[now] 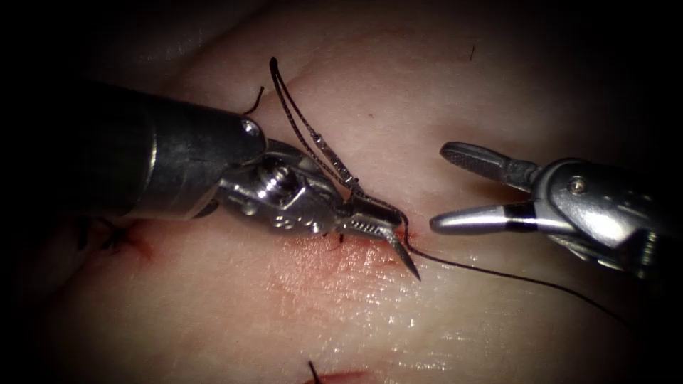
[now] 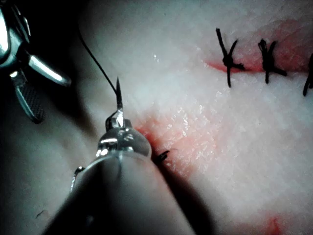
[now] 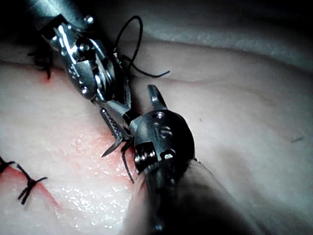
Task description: Wound Closure
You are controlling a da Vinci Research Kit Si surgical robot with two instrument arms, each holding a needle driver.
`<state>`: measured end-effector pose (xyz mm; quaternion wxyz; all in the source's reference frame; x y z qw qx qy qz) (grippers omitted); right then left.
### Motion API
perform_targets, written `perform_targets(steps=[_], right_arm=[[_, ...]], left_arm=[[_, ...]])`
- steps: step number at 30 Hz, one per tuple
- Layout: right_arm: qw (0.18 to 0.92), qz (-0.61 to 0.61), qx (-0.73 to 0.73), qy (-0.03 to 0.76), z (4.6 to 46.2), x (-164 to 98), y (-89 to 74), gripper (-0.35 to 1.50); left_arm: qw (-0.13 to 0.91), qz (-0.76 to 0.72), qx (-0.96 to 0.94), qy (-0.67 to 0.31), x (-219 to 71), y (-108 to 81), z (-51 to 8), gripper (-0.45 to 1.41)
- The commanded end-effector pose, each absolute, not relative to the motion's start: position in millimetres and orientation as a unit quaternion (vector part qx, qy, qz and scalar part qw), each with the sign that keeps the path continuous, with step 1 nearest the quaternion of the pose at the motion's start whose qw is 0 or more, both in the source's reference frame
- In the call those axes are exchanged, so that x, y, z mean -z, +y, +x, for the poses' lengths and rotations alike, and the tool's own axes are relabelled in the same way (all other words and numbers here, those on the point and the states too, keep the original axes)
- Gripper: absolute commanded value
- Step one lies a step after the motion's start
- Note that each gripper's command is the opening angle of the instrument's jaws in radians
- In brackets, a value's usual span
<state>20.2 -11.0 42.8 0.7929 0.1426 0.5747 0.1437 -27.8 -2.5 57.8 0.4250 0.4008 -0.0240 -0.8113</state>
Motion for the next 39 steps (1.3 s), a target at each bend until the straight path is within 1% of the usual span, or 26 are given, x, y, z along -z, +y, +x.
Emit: perform_targets(steps=[1,3,5,7,9,13,14,16,18,21,22,23,24,26,30,31,32,34,35,36,37,39], right_arm=[[0.796,0.146,-0.138,0.571,21.9,-44.3,-10.6,0.66],[0.794,0.154,-0.141,0.570,22.6,-45.1,-10.5,0.66],[0.797,0.158,-0.138,0.567,23.2,-45.4,-10.3,0.61],[0.796,0.172,-0.137,0.564,24.0,-45.7,-9.9,0.46],[0.795,0.182,-0.136,0.563,24.6,-46.0,-9.6,0.37],[0.796,0.189,-0.133,0.559,25.2,-46.3,-9.6,0.37],[0.798,0.191,-0.130,0.556,25.2,-46.3,-9.8,0.36],[0.799,0.193,-0.127,0.555,25.3,-46.4,-9.9,0.24],[0.801,0.194,-0.123,0.553,25.4,-46.8,-10.1,0.26],[0.805,0.201,-0.118,0.545,25.6,-47.2,-10.2,0.21],[0.806,0.204,-0.115,0.544,25.6,-47.3,-10.3,0.09],[0.805,0.205,-0.112,0.545,25.7,-47.4,-10.3,-0.11],[0.805,0.208,-0.112,0.544,25.8,-47.5,-10.4,-0.25],[0.800,0.215,-0.109,0.549,26.1,-47.6,-10.5,-0.35],[0.796,0.223,-0.106,0.553,25.9,-47.5,-10.4,-0.35],[0.795,0.220,-0.109,0.554,25.4,-47.4,-10.2,-0.35],[0.795,0.216,-0.113,0.555,25.1,-47.3,-10.1,-0.35],[0.794,0.203,-0.126,0.558,24.4,-47.2,-9.6,-0.35],[0.792,0.197,-0.133,0.562,24.0,-47.1,-9.4,-0.35],[0.790,0.192,-0.143,0.564,23.6,-47.1,-9.1,-0.35],[0.786,0.175,-0.165,0.569,22.6,-47.1,-8.2,-0.35],[0.777,0.156,-0.191,0.579,21.3,-47.2,-7.1,-0.35]], left_arm=[[0.437,0.387,0.812,-0.029,-58.1,-2.4,-28.4,-0.45],[0.454,0.368,0.811,-0.033,-58.0,-2.6,-28.9,-0.45],[0.468,0.358,0.807,-0.037,-57.7,-2.8,-29.2,-0.45],[0.489,0.351,0.797,-0.050,-57.3,-3.1,-29.8,-0.45],[0.498,0.341,0.795,-0.057,-57.0,-3.1,-30.1,-0.45],[0.506,0.329,0.795,-0.064,-56.9,-3.1,-30.2,-0.45],[0.506,0.328,0.795,-0.064,-56.9,-3.1,-30.2,-0.45],[0.508,0.325,0.795,-0.066,-56.9,-3.1,-30.2,-0.45],[0.512,0.323,0.793,-0.068,-56.8,-3.1,-30.3,-0.45],[0.518,0.319,0.791,-0.072,-56.6,-3.3,-30.5,-0.45],[0.520,0.318,0.789,-0.073,-56.6,-3.4,-30.6,-0.45],[0.522,0.317,0.788,-0.074,-56.6,-3.4,-30.6,-0.45],[0.526,0.317,0.786,-0.076,-56.5,-3.4,-30.7,-0.45],[0.531,0.315,0.783,-0.076,-56.4,-3.5,-30.8,-0.45],[0.531,0.316,0.782,-0.076,-56.4,-3.5,-30.6,-0.45],[0.532,0.316,0.782,-0.076,-56.4,-3.4,-30.5,-0.27],[0.532,0.317,0.782,-0.076,-56.4,-3.4,-30.3,0.15],[0.529,0.318,0.783,-0.077,-56.5,-3.4,-30.2,0.58],[0.512,0.321,0.792,-0.084,-56.5,-3.3,-30.0,0.73],[0.498,0.328,0.798,-0.087,-56.5,-3.3,-29.9,0.79],[0.466,0.345,0.809,-0.095,-56.5,-3.3,-29.8,0.91],[0.422,0.366,0.823,-0.104,-56.4,-3.1,-29.8,1.01]])
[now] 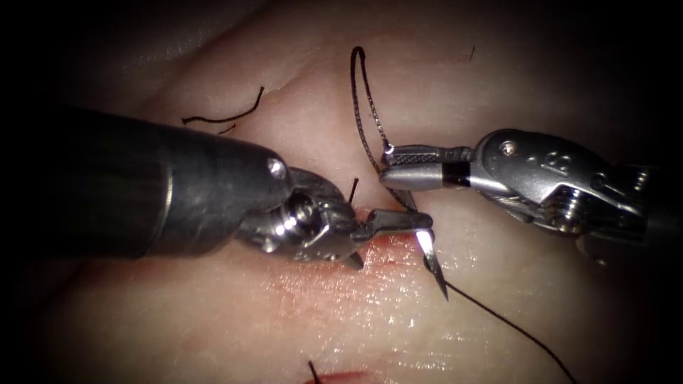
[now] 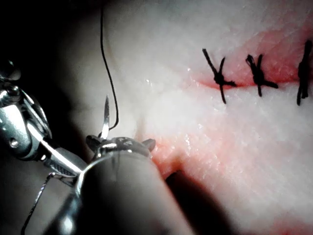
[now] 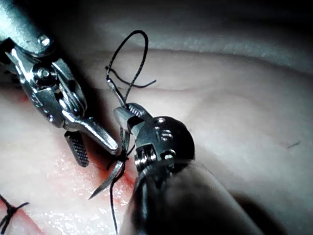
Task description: Wound Closure
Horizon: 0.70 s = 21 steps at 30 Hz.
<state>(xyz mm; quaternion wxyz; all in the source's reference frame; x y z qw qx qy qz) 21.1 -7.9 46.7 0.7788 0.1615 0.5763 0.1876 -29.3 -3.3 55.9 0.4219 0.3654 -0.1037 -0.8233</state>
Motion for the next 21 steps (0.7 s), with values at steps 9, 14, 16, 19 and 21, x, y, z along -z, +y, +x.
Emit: perform_targets(steps=[9,14,16,19,21], right_arm=[[0.775,0.087,-0.278,0.561,18.9,-47.5,-5.5,-0.35],[0.762,0.041,-0.309,0.567,17.7,-46.7,-4.7,-0.35],[0.757,0.031,-0.321,0.568,17.4,-46.4,-4.5,-0.35],[0.746,0.016,-0.339,0.573,16.8,-45.6,-4.1,-0.35],[0.732,0.008,-0.351,0.584,16.1,-44.9,-3.7,-0.35]], left_arm=[[0.282,0.415,0.854,-0.139,-56.3,-2.8,-29.9,0.74],[0.146,0.463,0.864,-0.138,-56.4,-2.8,-29.8,0.61],[0.066,0.476,0.868,-0.130,-56.6,-2.6,-29.8,0.51],[-0.095,0.503,0.854,-0.097,-57.3,-2.5,-30.0,0.27],[-0.184,0.530,0.827,-0.032,-57.8,-2.8,-30.5,0.63]])
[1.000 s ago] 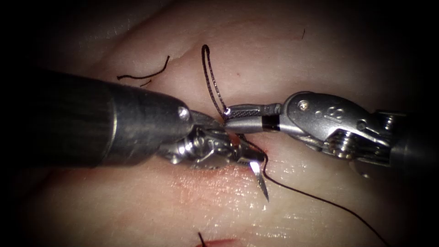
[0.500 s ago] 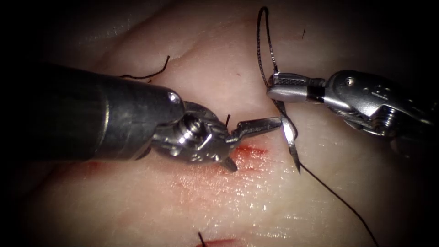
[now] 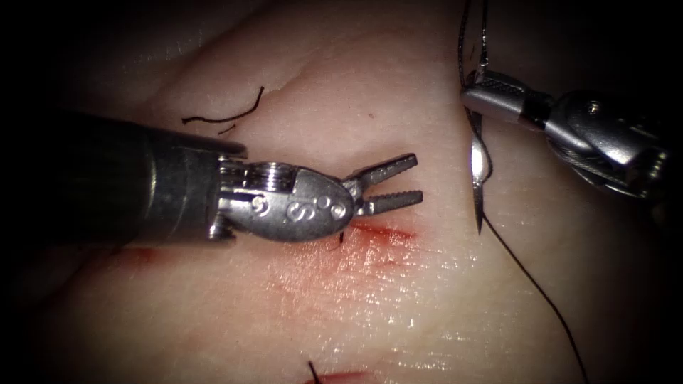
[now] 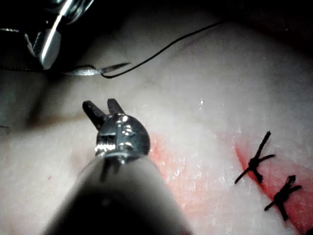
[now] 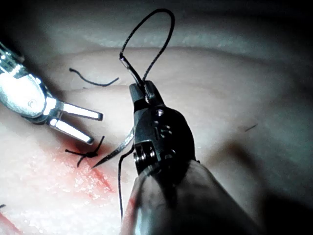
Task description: Wound Closure
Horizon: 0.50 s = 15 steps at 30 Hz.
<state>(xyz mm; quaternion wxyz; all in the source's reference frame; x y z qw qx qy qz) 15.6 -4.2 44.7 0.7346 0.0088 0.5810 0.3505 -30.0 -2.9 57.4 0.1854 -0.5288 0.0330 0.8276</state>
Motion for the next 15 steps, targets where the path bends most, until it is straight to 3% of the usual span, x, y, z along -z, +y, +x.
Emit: perform_targets(steps=[1,2,7,15], right_arm=[[0.726,0.005,-0.357,0.588,15.7,-44.6,-3.3,-0.35],[0.719,0.001,-0.364,0.592,15.4,-44.2,-2.8,-0.35],[0.711,-0.004,-0.372,0.596,14.9,-43.6,-2.0,-0.35],[0.701,-0.016,-0.380,0.604,15.5,-43.4,-2.1,-0.35]], left_arm=[[0.230,-0.539,-0.811,-0.007,-58.2,-3.1,-31.2,0.79],[0.255,-0.546,-0.797,-0.036,-58.6,-3.5,-31.8,0.94],[0.295,-0.568,-0.761,-0.105,-60.2,-4.9,-34.1,1.20],[0.326,-0.644,-0.671,-0.172,-61.2,-4.3,-37.3,1.21]])
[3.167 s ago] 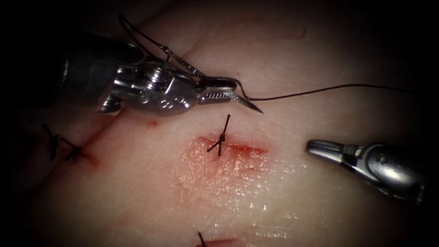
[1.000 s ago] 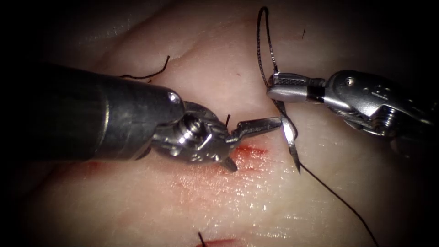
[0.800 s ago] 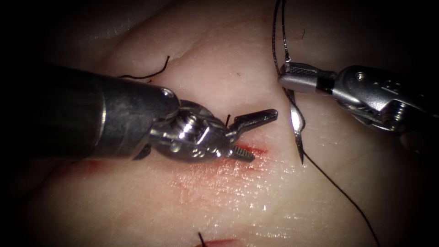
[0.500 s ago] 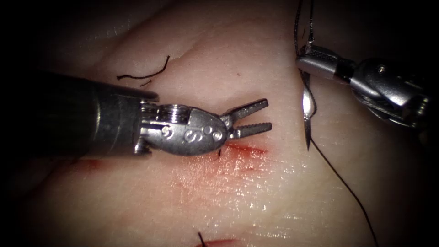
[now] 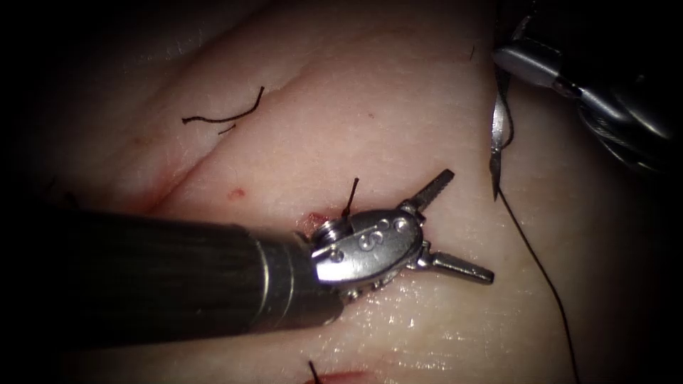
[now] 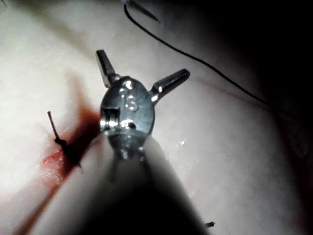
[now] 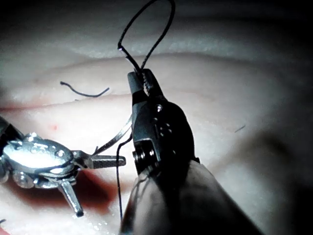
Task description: Wound Closure
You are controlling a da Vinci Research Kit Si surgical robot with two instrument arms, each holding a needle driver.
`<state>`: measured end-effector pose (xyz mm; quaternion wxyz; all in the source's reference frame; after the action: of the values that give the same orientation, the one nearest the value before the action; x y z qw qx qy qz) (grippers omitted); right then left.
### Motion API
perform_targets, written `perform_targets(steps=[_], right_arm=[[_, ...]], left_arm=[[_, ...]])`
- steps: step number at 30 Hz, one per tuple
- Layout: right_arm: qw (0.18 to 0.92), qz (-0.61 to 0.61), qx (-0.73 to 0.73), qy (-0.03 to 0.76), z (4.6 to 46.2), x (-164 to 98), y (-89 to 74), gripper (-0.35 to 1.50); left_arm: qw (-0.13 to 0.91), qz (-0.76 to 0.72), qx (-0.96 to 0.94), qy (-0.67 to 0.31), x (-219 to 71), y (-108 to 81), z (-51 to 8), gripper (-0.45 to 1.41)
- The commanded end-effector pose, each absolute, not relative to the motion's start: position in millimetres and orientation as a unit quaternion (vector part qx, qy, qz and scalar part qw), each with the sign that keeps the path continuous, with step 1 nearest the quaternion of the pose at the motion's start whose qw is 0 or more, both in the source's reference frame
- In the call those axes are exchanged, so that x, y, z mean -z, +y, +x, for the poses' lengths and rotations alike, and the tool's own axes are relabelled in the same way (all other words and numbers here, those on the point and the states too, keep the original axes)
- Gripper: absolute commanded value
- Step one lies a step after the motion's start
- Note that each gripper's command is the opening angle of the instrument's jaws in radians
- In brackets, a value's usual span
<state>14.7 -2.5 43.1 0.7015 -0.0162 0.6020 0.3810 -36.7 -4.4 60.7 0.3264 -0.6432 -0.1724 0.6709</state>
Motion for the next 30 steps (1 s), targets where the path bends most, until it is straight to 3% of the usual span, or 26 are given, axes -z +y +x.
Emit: perform_targets(steps=[1,6,11,12,13,14,15,16,30], right_arm=[[0.700,-0.017,-0.381,0.604,15.6,-43.4,-2.1,-0.35],[0.696,-0.020,-0.382,0.607,15.8,-43.4,-2.1,-0.35],[0.693,-0.023,-0.384,0.610,15.9,-43.2,-2.2,-0.35],[0.693,-0.023,-0.384,0.610,15.9,-43.2,-2.2,-0.35],[0.692,-0.024,-0.385,0.610,15.9,-43.3,-2.2,-0.35],[0.692,-0.024,-0.385,0.610,15.9,-43.3,-2.3,-0.35],[0.691,-0.026,-0.385,0.611,15.9,-43.3,-2.3,-0.35],[0.691,-0.027,-0.386,0.611,16.0,-43.3,-2.3,-0.35],[0.708,-0.069,-0.348,0.611,15.9,-45.1,-2.8,-0.35]], left_arm=[[0.330,-0.648,-0.662,-0.180,-61.4,-4.3,-37.6,1.21],[0.334,-0.654,-0.646,-0.210,-63.0,-4.5,-39.3,1.18],[0.346,-0.655,-0.625,-0.249,-65.3,-5.1,-41.5,0.93],[0.346,-0.656,-0.620,-0.254,-65.5,-5.2,-41.7,0.78],[0.349,-0.656,-0.615,-0.265,-65.5,-5.3,-41.7,0.51],[0.356,-0.654,-0.606,-0.280,-65.5,-5.3,-41.7,0.02],[0.355,-0.656,-0.604,-0.281,-65.5,-5.2,-41.8,-0.30],[0.353,-0.658,-0.602,-0.282,-65.4,-5.2,-41.8,-0.45],[0.343,-0.666,-0.569,-0.339,-61.4,-6.4,-40.0,-0.45]])
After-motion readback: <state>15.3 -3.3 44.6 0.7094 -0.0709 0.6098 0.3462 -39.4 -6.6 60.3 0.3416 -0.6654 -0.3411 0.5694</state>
